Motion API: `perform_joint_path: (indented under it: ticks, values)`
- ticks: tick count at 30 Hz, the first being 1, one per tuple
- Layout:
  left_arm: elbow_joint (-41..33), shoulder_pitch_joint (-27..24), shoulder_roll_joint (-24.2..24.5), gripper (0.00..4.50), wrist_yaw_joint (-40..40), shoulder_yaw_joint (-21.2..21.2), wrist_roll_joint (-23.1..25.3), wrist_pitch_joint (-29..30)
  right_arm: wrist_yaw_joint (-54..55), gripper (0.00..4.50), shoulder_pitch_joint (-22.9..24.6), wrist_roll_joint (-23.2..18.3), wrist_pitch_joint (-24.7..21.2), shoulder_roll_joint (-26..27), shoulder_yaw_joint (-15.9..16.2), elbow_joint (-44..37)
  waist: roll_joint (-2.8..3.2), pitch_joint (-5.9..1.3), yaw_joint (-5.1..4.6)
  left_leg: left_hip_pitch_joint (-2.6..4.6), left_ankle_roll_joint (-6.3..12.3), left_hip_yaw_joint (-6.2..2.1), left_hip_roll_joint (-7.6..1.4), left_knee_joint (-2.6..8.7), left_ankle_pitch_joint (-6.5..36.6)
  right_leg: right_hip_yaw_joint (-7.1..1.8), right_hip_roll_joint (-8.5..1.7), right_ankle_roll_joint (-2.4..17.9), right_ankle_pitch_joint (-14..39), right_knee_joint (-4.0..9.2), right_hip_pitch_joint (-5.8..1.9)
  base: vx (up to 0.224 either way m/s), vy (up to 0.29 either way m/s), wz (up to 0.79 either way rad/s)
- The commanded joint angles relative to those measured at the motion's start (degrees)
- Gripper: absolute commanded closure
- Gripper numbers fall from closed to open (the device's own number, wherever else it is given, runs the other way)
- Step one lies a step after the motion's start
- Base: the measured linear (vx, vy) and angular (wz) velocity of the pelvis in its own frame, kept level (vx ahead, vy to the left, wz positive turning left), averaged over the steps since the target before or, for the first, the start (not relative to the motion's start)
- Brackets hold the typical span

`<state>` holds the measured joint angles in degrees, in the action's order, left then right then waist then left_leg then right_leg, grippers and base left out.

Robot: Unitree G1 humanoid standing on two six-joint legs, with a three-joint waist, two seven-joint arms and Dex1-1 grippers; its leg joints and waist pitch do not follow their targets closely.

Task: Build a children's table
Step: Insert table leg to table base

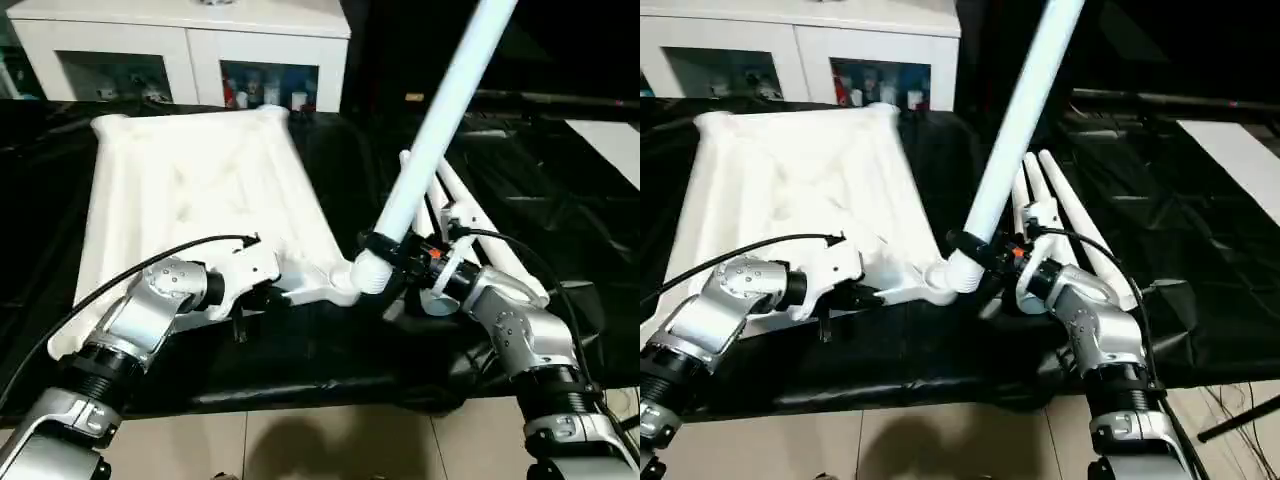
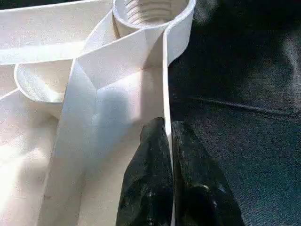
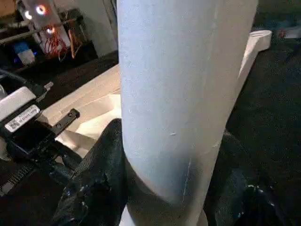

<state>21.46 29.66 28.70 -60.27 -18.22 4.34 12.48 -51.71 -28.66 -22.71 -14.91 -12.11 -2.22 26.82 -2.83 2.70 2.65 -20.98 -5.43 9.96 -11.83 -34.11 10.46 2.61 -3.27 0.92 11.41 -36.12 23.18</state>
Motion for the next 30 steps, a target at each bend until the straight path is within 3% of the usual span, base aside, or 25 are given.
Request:
perform_joint_path:
  ticks: [1, 9, 11, 13, 18, 22, 27, 29, 30]
  values:
    - [-0.66, 0.10, 0.54, 4.50, 1.50, 0.52, 1.39, 0.28, -0.10, 2.66, -1.37, 0.21, 0.86, -0.26, -0.31, 0.07, 0.69, -3.46, 0.43, 0.44, 1.40, -0.20, -1.37, 4.13, 9.42, -2.47, -4.07, 12.93, 5.90, 4.13, -2.97, 0.000, 0.000, 0.00]
    - [-3.48, -0.56, 1.17, 4.50, -1.64, -0.40, -0.25, -1.57, -0.94, 2.66, -4.03, 1.24, 0.80, 0.81, 1.06, 2.90, 0.78, -3.51, 0.52, 0.50, 1.73, -0.14, -1.44, 4.05, 8.16, -2.48, -4.12, 13.83, 2.91, 3.77, -3.08, 0.000, 0.000, 0.00]
    - [-4.17, -0.94, 1.15, 4.50, -1.74, -0.62, -0.35, -1.72, -1.09, 2.66, -5.31, 7.00, 3.60, -0.10, 5.74, 6.71, 0.59, -3.53, 0.54, 0.49, 1.68, -0.04, -1.36, 4.02, 7.57, -2.39, -3.97, 13.99, 2.13, 3.68, -3.06, 0.000, 0.000, 0.00]
    - [-4.71, -1.03, 1.12, 4.50, -1.91, -0.67, -0.55, -1.46, -1.00, 2.66, -6.16, 9.49, 4.74, -0.21, 7.74, 9.03, 0.62, -3.44, 0.38, 0.45, 1.46, -0.09, -1.36, 4.04, 8.09, -2.35, -4.01, 14.13, 2.85, 3.64, -3.02, 0.000, 0.000, 0.00]
    - [-4.82, -1.25, 1.14, 4.50, -2.30, -0.45, -1.06, -1.47, -1.25, 2.66, -6.84, 9.76, 4.58, 0.38, 8.24, 10.58, 0.59, -3.51, 0.86, 0.63, 1.53, -0.02, -1.45, 4.04, 7.83, -2.52, -4.02, 13.89, 1.54, 3.51, -3.12, 0.000, 0.000, 0.00]
    - [-5.07, -1.56, 1.39, 4.50, -2.45, -0.49, -0.96, -1.53, -2.50, 2.66, -7.33, 9.86, 4.33, 0.51, 8.74, 11.27, 0.52, -3.41, 0.79, 0.59, 1.39, -0.05, -1.44, 4.08, 8.75, -2.53, -4.11, 13.65, 3.21, 3.67, -3.11, 0.000, 0.000, 0.00]
    - [-5.05, -1.54, 1.43, 4.50, -2.38, -0.51, -0.89, -1.53, -3.49, 2.66, -7.93, 9.96, 5.26, 0.60, 8.97, 12.44, 0.51, -3.55, 0.79, 0.58, 1.76, -0.02, -1.44, 3.97, 7.55, -2.52, -4.07, 13.94, 1.66, 3.45, -3.15, 0.000, 0.000, 0.00]
    - [-5.24, -1.61, 1.10, 4.50, -1.77, -0.38, -0.84, -1.35, -3.94, 2.66, -7.90, 9.13, 5.89, 0.86, 8.04, 12.98, 0.00, -3.51, 0.76, 0.49, 2.15, 0.05, -1.44, 3.93, 7.50, -2.54, -4.15, 13.83, 2.10, 3.50, -3.20, 0.000, 0.000, 0.00]
    - [-5.25, -1.62, 1.09, 4.50, -1.76, -0.38, -0.84, -1.35, -3.94, 2.66, -7.90, 9.11, 5.88, 0.86, 8.01, 12.99, 0.16, -3.49, 0.83, 0.55, 2.14, 0.02, -1.46, 3.94, 7.59, -2.56, -4.21, 13.83, 2.46, 3.51, -3.17, 0.000, 0.000, 0.00]
